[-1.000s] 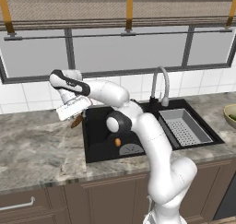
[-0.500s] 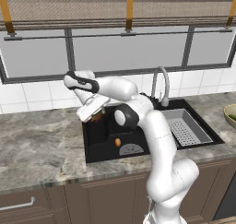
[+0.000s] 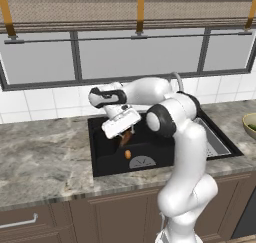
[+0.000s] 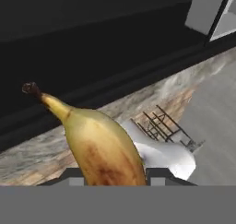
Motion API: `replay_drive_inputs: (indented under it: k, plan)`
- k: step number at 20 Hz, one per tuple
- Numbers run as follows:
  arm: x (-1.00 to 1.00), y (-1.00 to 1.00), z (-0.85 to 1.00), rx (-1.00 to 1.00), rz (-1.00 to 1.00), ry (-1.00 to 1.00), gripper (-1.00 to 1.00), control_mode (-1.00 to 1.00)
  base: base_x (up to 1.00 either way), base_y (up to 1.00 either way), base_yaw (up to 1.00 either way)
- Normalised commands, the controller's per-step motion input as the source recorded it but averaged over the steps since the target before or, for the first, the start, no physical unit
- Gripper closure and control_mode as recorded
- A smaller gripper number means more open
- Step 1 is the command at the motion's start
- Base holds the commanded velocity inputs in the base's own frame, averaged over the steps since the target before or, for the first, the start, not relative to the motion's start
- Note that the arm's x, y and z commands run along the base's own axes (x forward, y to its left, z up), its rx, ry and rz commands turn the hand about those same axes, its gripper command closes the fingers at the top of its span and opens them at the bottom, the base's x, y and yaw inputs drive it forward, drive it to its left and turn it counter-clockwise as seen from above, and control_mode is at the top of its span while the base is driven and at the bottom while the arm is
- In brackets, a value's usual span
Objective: There is a mixed pile of frozen fruits and vegetables on the counter. Locate all the frozen vegetables and place the items in a bowl on the counter. Take all the frozen fruits and defrost them in a running sink.
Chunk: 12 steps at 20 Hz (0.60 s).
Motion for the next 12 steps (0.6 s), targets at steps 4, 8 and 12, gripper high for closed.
replay_drive_inputs:
  k: [4, 8, 12]
  plan:
    - [0.30, -0.48, -0.03, 0.34, -0.11, -0.39, 1.00, -1.00, 0.00, 0.00, 0.00]
    - [0.27, -0.46, -0.33, 0.29, -0.12, -0.33, 1.00, -1.00, 0.00, 0.00, 0.00]
    - [0.34, -0.35, -0.53, 0.19, -0.07, -0.41, 1.00, -1.00, 0.00, 0.00, 0.00]
